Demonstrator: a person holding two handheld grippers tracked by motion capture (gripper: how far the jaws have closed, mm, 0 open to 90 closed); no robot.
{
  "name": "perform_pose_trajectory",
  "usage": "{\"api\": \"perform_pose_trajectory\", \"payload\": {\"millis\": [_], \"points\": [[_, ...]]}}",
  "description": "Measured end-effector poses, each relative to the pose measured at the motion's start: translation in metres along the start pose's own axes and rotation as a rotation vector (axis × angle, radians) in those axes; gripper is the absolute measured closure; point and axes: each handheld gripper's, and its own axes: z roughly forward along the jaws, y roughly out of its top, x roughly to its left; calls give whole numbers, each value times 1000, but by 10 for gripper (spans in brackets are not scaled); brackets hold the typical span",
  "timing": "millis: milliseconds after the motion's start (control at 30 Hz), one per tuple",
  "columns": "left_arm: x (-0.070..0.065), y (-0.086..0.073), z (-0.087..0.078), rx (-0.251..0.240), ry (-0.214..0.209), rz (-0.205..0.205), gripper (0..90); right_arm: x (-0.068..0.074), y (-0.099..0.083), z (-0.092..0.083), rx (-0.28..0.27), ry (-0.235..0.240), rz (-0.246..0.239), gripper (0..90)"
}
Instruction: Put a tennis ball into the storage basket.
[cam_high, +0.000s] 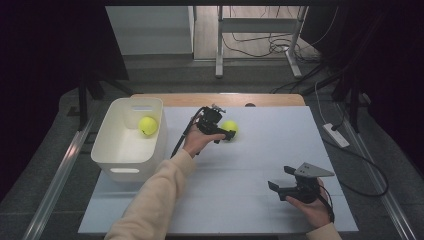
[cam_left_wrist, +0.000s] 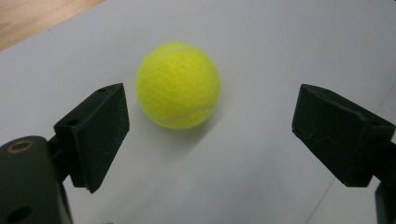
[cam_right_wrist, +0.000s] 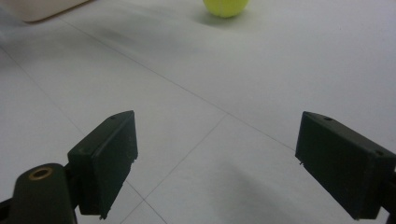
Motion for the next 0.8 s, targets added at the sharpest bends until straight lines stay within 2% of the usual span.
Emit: {"api": "perform_pose_trajectory", "payload": {"millis": [233, 600, 800], "points": [[4, 3, 5, -4, 4, -5, 118, 0, 0, 0, 1, 1, 6, 127], [12, 5, 17, -6, -8, -61, 85, -1, 0, 0, -3, 4, 4, 127], [14, 6, 24, 0, -14, -70, 76, -1, -1, 0, -1, 2, 3, 127]]}}
